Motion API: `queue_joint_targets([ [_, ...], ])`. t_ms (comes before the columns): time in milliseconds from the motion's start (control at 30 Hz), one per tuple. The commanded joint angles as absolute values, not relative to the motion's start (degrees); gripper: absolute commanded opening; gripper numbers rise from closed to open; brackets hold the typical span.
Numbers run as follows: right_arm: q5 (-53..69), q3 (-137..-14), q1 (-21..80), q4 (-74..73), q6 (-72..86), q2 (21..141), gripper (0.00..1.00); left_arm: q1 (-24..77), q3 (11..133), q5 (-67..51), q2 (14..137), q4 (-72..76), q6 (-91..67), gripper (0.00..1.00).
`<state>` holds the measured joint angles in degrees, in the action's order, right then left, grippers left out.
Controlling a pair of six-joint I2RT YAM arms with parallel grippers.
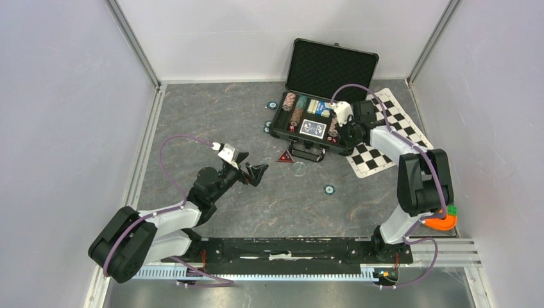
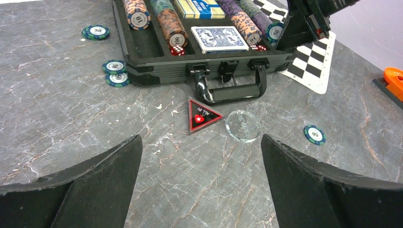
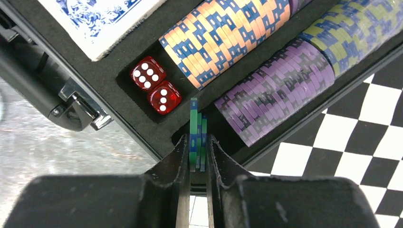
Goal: Pack up texas hold em set
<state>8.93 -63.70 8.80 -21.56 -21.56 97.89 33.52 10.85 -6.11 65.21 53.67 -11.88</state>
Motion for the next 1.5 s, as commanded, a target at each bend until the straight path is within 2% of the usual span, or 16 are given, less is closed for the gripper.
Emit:
queue_joint_targets([
  [0, 15.1, -58.0, 15.0, -24.2, -9.2, 95.0, 0.00, 34.0, 11.0, -6.4, 65.1, 55.7, -9.7, 1.00],
  [167, 11.0, -57.5, 17.5, -24.0, -6.2, 94.2, 0.00, 34.0, 10.6, -5.9, 63.7, 55.0, -9.2, 1.00],
  [333, 8.6, -58.6, 17.5, -24.9, -10.2, 93.6, 0.00, 34.1, 10.5, -5.6, 63.0, 54.4, -8.7, 1.00],
  [433, 6.5, -60.5, 17.5, -26.6, -13.3, 94.3, 0.11, 34.2, 10.6, -5.8, 63.4, 54.5, -8.7, 1.00],
  [600, 2.2, -63.0, 17.5, -29.0, -16.1, 95.5, 0.23, 34.2, 10.5, -5.7, 63.2, 54.5, -8.4, 1.00],
  [833, 0.4, -64.4, 17.7, -30.7, -17.1, 95.7, 0.31, 34.2, 10.6, -5.7, 63.3, 54.4, -8.3, 1.00],
  [1100, -3.9, -64.8, 17.7, -31.0, -17.1, 95.4, 0.31, 34.2, 10.6, -5.6, 63.4, 54.3, -8.1, 1.00],
  [1467, -3.7, -68.3, 18.7, -31.1, -23.1, 99.2, 0.15, 34.2, 10.8, -5.8, 63.9, 54.3, -8.1, 1.00],
])
